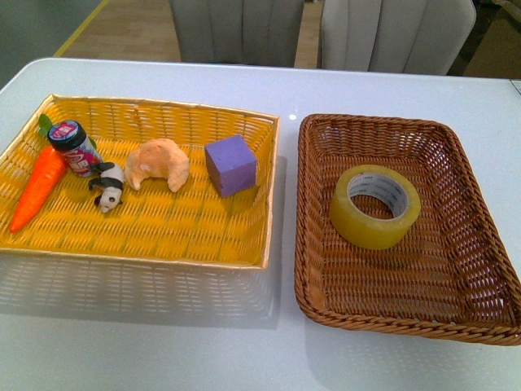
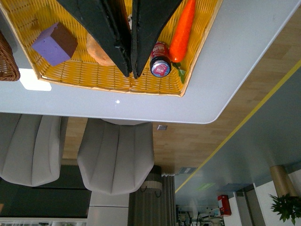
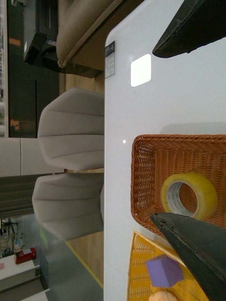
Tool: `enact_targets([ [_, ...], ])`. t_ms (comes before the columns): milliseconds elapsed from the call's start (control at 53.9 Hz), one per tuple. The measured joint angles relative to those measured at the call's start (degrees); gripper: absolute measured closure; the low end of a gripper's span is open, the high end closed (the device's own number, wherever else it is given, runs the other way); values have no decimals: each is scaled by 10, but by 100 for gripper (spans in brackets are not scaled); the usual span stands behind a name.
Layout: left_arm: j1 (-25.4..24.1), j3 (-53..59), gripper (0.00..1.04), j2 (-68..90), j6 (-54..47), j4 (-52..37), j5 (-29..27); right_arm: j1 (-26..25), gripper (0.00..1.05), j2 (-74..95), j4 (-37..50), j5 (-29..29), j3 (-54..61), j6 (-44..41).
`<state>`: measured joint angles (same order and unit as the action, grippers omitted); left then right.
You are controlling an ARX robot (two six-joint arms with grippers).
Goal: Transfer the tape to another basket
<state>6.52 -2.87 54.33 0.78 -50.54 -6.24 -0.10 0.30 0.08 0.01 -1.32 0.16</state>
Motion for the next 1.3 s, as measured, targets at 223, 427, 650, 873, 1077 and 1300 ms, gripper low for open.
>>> enact_targets([
  [223, -52, 16, 103, -101, -2, 83, 59, 0, 9, 0, 0, 0, 0, 0],
  [427, -63, 20, 103, -186, -2, 158, 62, 0, 9, 0, 0, 0, 0, 0],
  [650, -63, 20, 103, -266, -2, 231, 62, 0, 9, 0, 0, 0, 0, 0],
  [873, -63, 21, 103, -344, -2, 306, 62, 0, 9, 0, 0, 0, 0, 0],
  [1077, -63, 21, 103, -405, -2, 366, 62, 0, 9, 0, 0, 0, 0, 0],
  [1300, -63, 20, 103, -466, -2, 435, 62, 0, 9, 0, 0, 0, 0, 0],
])
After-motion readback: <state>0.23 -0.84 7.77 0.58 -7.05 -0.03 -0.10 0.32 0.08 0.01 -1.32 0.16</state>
